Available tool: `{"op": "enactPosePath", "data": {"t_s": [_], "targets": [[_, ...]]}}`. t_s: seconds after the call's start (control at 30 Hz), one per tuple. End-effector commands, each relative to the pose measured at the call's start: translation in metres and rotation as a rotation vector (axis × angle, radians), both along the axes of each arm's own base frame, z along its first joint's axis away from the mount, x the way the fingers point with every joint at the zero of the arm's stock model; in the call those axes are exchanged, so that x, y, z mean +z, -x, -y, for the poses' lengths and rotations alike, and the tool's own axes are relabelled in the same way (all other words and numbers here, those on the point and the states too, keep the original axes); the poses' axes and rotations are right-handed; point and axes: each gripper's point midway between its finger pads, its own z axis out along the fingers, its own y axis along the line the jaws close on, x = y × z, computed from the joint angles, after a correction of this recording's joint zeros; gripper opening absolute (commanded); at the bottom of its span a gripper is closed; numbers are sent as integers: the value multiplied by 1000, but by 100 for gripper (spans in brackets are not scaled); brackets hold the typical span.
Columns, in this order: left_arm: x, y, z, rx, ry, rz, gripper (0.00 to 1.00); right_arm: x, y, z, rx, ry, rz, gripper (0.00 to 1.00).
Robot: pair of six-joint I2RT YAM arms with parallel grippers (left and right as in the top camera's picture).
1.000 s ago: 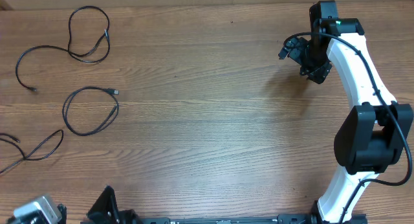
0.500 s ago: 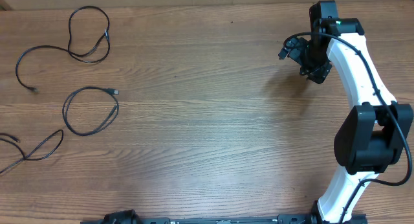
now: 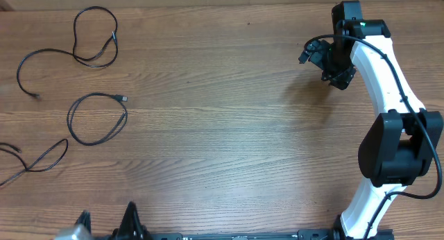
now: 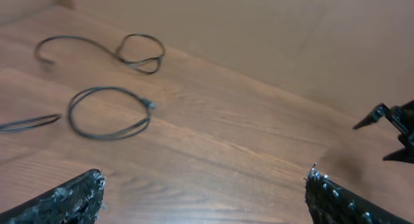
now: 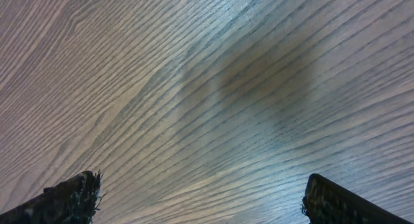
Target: Untangle cables
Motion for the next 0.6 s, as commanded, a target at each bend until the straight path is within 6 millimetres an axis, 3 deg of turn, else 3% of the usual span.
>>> {"op": "enactPosePath", "data": {"t_s": [0.0,0.23,0.57], "targets": [[-9,-17,4,-68,-42,5,100,6,0,0,1,8,15,100],[-23,-58,11,-128,-71,38,100,6,0,0,1,8,15,100],[-60,-114,14,-140,-82,85,99,6,0,0,1,8,15,100]]}}
